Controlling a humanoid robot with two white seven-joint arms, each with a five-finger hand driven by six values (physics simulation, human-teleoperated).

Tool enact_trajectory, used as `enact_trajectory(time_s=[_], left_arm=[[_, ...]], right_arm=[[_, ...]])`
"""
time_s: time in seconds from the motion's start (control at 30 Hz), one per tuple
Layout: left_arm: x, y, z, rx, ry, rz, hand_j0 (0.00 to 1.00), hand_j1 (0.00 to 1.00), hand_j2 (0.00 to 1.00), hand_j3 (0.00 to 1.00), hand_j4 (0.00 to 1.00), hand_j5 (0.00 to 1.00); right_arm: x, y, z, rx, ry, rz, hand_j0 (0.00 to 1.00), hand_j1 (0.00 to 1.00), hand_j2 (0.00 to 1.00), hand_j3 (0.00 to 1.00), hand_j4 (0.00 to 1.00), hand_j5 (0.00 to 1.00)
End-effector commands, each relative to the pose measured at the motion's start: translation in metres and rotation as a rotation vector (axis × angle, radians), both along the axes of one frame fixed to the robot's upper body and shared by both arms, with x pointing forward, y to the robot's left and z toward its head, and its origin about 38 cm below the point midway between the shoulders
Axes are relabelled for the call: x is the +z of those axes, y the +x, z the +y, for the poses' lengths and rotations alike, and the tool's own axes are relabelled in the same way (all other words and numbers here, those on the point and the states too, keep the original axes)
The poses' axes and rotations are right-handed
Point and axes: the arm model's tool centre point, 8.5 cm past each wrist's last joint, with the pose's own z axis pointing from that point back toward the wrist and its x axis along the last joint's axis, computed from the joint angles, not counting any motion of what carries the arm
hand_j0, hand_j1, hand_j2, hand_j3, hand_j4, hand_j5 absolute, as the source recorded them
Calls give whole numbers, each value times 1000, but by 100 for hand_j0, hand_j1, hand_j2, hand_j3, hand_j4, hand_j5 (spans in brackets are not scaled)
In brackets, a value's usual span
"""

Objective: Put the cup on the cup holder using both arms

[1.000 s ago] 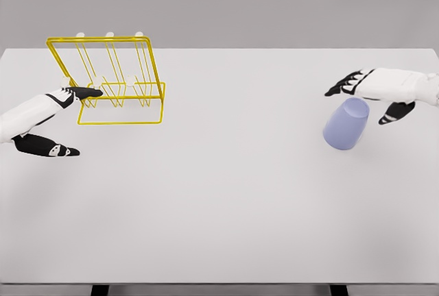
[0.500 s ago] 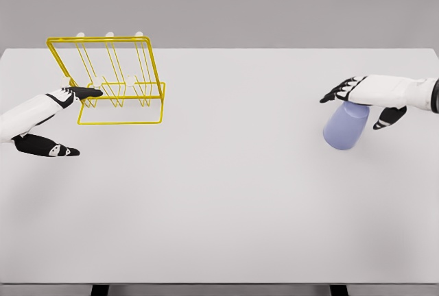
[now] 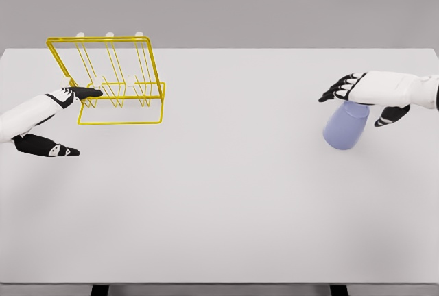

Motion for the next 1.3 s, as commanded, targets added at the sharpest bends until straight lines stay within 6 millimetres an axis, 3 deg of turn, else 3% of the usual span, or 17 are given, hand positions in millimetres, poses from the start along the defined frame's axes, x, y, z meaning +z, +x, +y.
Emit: enact_trajectory(time_s=[0.0,0.4,0.47,0.53,0.77,1.03,1.1,1.13,1.17,1.27], left_arm=[[1,0,0,2,-7,1,100,100,100,100,100,100],[1,0,0,2,-5,1,100,100,100,100,100,100],[1,0,0,2,-5,1,100,100,100,100,100,100],[1,0,0,2,-5,1,100,100,100,100,100,100],[1,0,0,2,-5,1,100,100,100,100,100,100],[0,0,1,3,-5,2,100,100,100,100,100,100],[1,0,0,2,-5,1,100,100,100,100,100,100],[1,0,0,2,-5,1,100,100,100,100,100,100],[0,0,1,3,-5,2,100,100,100,100,100,100],[1,0,0,2,-5,1,100,100,100,100,100,100]], right_arm=[[5,-4,2,15,-3,-8,100,100,100,100,100,100],[-4,-6,4,22,-9,15,100,100,100,100,100,100],[-5,-6,5,23,-11,17,97,97,97,97,97,97],[-8,-7,5,25,-10,28,79,79,79,79,79,79],[-12,-7,10,35,-9,36,83,83,83,83,83,83],[-11,-8,6,28,-16,35,68,68,68,68,68,68],[-11,-8,6,28,-16,35,68,68,68,68,68,68],[-11,-7,6,26,-17,34,75,75,75,75,75,75],[-11,-7,5,26,-27,32,98,98,98,98,98,98],[-11,-5,0,8,-25,33,99,99,99,99,99,99]])
